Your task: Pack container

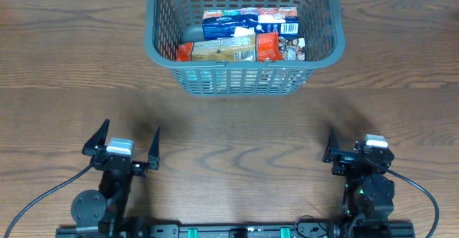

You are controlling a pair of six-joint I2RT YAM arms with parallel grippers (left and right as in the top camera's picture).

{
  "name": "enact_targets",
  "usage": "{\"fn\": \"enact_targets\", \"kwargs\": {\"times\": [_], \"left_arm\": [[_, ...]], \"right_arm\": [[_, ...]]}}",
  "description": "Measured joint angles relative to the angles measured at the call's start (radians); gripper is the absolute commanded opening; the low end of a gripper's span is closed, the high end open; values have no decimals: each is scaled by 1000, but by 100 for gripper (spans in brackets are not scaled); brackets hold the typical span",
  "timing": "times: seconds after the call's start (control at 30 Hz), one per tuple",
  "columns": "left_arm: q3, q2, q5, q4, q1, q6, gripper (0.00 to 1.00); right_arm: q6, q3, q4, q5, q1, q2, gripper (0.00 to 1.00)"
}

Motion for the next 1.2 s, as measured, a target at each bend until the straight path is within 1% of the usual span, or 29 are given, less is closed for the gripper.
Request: {"fn": "enact_targets", "kwargs": {"times": [0.27, 0.43, 0.7, 1.2], "left_arm": [[-32, -1, -178, 19, -66, -5, 99], [-67, -2, -237, 19, -74, -21, 99], [-145, -2, -265, 15, -74, -82, 99], [-158, -2, -269, 21, -74, -114, 99]], "right_arm": [[0, 0, 0, 0, 0, 0, 99], [0, 0, 0, 0, 0, 0, 99], [0, 0, 0, 0, 0, 0, 99], [0, 0, 0, 0, 0, 0, 99]]}}
